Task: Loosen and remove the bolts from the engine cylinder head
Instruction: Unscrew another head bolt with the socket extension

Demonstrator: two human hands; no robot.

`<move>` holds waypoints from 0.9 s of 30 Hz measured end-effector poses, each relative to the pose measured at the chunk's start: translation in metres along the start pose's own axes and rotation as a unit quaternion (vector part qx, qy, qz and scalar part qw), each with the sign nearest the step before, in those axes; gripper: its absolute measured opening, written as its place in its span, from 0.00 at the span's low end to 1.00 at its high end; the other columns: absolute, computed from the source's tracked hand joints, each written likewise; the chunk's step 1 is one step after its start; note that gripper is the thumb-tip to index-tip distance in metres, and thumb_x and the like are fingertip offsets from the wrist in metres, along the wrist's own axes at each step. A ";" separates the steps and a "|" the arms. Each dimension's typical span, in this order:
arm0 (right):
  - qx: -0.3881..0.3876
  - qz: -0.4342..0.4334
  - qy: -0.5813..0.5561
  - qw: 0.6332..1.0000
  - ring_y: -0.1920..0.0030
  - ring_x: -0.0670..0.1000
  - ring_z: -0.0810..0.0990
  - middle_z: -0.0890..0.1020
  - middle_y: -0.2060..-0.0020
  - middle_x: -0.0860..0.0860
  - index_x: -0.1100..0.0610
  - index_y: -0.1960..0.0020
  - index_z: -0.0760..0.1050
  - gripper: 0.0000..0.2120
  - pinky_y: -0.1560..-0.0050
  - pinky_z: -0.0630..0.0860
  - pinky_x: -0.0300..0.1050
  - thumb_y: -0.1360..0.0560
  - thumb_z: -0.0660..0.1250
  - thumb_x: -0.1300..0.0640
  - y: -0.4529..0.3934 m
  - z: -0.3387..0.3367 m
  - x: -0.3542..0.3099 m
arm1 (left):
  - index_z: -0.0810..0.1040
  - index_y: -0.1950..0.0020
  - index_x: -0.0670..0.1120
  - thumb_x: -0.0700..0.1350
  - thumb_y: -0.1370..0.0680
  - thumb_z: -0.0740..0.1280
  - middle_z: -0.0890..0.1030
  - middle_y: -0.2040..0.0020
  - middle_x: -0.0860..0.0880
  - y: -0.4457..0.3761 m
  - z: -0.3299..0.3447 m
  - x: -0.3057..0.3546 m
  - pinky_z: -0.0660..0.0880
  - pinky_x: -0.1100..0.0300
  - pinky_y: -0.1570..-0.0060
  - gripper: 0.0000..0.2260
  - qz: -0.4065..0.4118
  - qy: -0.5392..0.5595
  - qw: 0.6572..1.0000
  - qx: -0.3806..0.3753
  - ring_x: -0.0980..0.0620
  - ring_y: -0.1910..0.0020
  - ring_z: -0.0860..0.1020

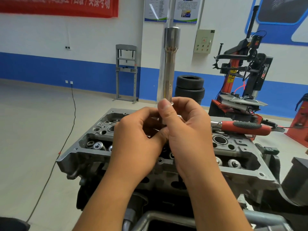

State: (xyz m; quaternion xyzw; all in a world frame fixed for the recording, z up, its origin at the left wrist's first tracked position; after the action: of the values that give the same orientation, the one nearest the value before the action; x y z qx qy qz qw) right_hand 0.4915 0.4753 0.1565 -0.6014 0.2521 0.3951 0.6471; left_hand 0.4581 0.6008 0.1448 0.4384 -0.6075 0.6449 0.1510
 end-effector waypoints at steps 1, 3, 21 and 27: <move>0.000 0.000 -0.001 1.000 0.57 0.49 0.87 0.86 0.58 0.48 0.52 0.50 0.81 0.04 0.54 0.85 0.49 0.21 0.73 0.52 0.000 0.000 0.000 | 0.85 0.41 0.54 0.41 0.21 0.73 0.88 0.52 0.59 0.000 0.002 0.002 0.84 0.58 0.52 0.12 0.006 0.002 1.000 -0.019 0.60 0.51 0.86; 0.002 -0.007 0.003 1.000 0.59 0.45 0.85 0.85 0.60 0.46 0.54 0.50 0.81 0.04 0.56 0.82 0.43 0.19 0.70 0.54 -0.001 0.000 -0.001 | 0.84 0.36 0.53 0.39 0.18 0.70 0.88 0.48 0.58 0.000 0.007 0.005 0.84 0.57 0.47 0.14 0.010 0.013 0.998 -0.054 0.59 0.47 0.86; 0.000 -0.024 0.026 0.999 0.58 0.47 0.86 0.86 0.60 0.46 0.54 0.50 0.82 0.06 0.54 0.83 0.46 0.18 0.68 0.54 0.000 0.002 -0.004 | 0.84 0.41 0.51 0.38 0.22 0.75 0.88 0.52 0.56 -0.003 0.001 -0.007 0.85 0.58 0.53 0.13 -0.019 0.043 0.999 -0.014 0.58 0.52 0.87; 0.022 -0.029 0.034 0.999 0.58 0.52 0.87 0.86 0.58 0.50 0.52 0.50 0.80 0.08 0.56 0.85 0.52 0.24 0.77 0.52 0.002 -0.003 -0.006 | 0.85 0.46 0.57 0.39 0.24 0.76 0.88 0.55 0.59 -0.002 -0.001 -0.005 0.84 0.62 0.56 0.13 -0.007 0.038 0.999 -0.011 0.60 0.54 0.87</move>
State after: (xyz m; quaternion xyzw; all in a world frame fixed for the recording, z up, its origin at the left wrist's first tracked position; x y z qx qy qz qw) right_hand 0.4870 0.4712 0.1595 -0.6071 0.2654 0.3492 0.6626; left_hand 0.4619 0.6036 0.1426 0.4159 -0.6054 0.6534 0.1831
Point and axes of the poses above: each hand's wrist, its own y-axis away from the middle knuckle, its own z-axis out of the palm, x = y × z, the point moved 10 cm from there along -y, towards the middle knuckle
